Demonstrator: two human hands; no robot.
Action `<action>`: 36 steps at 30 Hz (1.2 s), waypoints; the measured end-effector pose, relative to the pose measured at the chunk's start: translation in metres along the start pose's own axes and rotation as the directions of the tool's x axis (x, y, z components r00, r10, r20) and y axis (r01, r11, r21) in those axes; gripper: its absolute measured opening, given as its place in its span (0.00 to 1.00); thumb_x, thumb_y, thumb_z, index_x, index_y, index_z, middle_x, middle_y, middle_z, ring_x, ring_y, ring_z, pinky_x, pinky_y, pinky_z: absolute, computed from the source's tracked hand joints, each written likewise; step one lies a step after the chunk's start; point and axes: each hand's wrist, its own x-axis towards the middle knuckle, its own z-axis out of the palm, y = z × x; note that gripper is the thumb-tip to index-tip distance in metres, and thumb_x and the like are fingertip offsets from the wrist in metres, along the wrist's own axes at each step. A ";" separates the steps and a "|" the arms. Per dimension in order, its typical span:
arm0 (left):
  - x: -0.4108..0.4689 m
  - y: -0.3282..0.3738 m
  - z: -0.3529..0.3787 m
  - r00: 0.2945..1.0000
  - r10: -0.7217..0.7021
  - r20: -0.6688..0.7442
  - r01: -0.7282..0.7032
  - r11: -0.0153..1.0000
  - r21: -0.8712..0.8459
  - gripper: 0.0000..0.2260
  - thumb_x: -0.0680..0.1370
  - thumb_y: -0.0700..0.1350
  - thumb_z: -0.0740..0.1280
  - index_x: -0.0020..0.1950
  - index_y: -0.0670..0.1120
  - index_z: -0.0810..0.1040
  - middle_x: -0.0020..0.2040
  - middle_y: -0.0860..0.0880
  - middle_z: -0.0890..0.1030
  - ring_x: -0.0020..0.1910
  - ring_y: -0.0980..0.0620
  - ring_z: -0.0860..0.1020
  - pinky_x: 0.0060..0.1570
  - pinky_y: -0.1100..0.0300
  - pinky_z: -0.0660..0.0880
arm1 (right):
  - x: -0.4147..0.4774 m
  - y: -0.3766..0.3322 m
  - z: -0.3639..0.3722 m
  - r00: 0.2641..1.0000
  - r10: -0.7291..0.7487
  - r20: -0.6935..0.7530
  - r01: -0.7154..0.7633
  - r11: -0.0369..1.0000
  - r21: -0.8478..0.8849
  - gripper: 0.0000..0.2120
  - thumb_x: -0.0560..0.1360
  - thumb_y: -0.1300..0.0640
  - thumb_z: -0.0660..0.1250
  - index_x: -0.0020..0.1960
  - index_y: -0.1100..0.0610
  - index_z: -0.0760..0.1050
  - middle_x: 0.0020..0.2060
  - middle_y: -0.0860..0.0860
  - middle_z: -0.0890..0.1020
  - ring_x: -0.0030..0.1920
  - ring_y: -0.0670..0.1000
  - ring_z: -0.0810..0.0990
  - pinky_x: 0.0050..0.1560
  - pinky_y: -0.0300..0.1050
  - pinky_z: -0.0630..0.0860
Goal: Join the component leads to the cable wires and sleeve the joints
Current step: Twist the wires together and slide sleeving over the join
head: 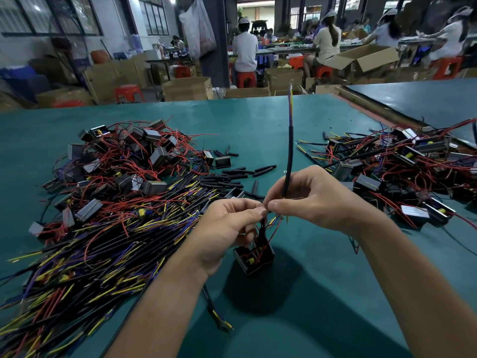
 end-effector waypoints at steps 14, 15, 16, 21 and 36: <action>0.001 0.001 -0.001 0.998 -0.028 -0.060 0.026 0.999 -0.038 0.11 0.75 0.38 0.70 0.34 0.48 0.83 0.27 0.49 0.71 0.24 0.55 0.68 0.26 0.66 0.67 | 0.000 -0.004 0.005 0.995 -0.095 -0.018 0.090 0.977 -0.191 0.05 0.74 0.63 0.72 0.40 0.57 0.82 0.36 0.54 0.84 0.40 0.55 0.82 0.45 0.52 0.79; 0.001 0.001 0.000 0.998 -0.004 -0.061 0.003 1.000 -0.024 0.10 0.74 0.39 0.70 0.34 0.47 0.83 0.27 0.50 0.71 0.24 0.54 0.67 0.26 0.65 0.67 | 0.000 -0.004 0.005 0.995 -0.097 -0.016 0.092 0.980 -0.177 0.05 0.74 0.63 0.72 0.40 0.57 0.82 0.36 0.53 0.84 0.40 0.54 0.82 0.44 0.51 0.79; 0.000 0.001 0.001 0.998 0.030 -0.055 -0.030 1.000 -0.002 0.09 0.74 0.39 0.71 0.34 0.47 0.82 0.26 0.50 0.71 0.24 0.54 0.67 0.27 0.65 0.66 | 0.000 -0.005 0.004 0.995 -0.095 -0.007 0.092 0.982 -0.164 0.05 0.74 0.64 0.72 0.41 0.57 0.82 0.36 0.53 0.84 0.40 0.54 0.82 0.43 0.50 0.78; -0.002 0.000 0.005 0.972 0.226 -0.068 -0.219 0.971 0.093 0.10 0.73 0.40 0.73 0.32 0.46 0.81 0.26 0.49 0.72 0.25 0.53 0.65 0.26 0.62 0.61 | -0.001 -0.004 0.002 0.997 -0.073 0.033 0.076 0.992 -0.100 0.08 0.76 0.66 0.69 0.42 0.55 0.82 0.37 0.54 0.84 0.38 0.52 0.81 0.45 0.53 0.78; -0.001 -0.006 0.009 0.872 0.459 -0.170 -0.351 0.828 0.438 0.07 0.72 0.41 0.72 0.33 0.46 0.81 0.23 0.55 0.74 0.22 0.59 0.67 0.25 0.68 0.63 | 0.001 -0.001 0.008 0.998 -0.056 -0.025 0.053 0.992 -0.118 0.08 0.76 0.65 0.68 0.39 0.58 0.80 0.28 0.44 0.77 0.29 0.40 0.72 0.32 0.32 0.68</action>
